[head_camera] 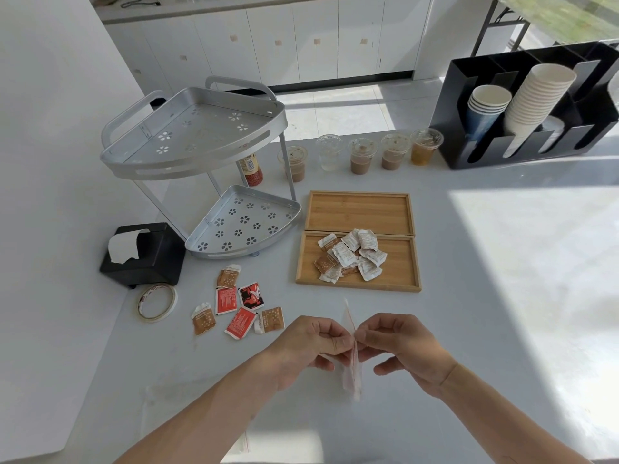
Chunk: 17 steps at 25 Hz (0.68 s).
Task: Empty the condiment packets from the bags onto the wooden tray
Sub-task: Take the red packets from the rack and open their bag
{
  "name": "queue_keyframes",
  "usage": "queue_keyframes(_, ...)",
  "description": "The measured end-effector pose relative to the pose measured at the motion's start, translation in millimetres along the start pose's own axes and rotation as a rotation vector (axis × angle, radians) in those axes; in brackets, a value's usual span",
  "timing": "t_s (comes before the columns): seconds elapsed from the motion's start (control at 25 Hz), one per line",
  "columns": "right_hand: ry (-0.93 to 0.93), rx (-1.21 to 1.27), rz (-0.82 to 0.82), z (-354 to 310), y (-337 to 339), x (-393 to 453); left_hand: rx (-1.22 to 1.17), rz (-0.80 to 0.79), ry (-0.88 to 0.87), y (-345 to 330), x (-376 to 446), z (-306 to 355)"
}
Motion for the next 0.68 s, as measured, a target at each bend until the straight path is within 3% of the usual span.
queue_keyframes(0.4, 0.04, -0.044, -0.031, 3.9, 0.4, 1.6, -0.08, 0.011, 0.042, -0.4, -2.6, 3.4)
queue_keyframes(0.68, 0.036, -0.04, 0.085, -5.5, -5.2, 2.0, 0.091, 0.051, -0.06, -9.2, -2.2, 7.0)
Point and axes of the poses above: each hand's wrist, its own x-axis towards the middle knuckle, its own y-axis out of the back of the hand, z = x × y, the point moved 1 cm from there along x, towards the middle knuckle, and after that the axes turned 5 degrees about z, right-handed, at the moved point
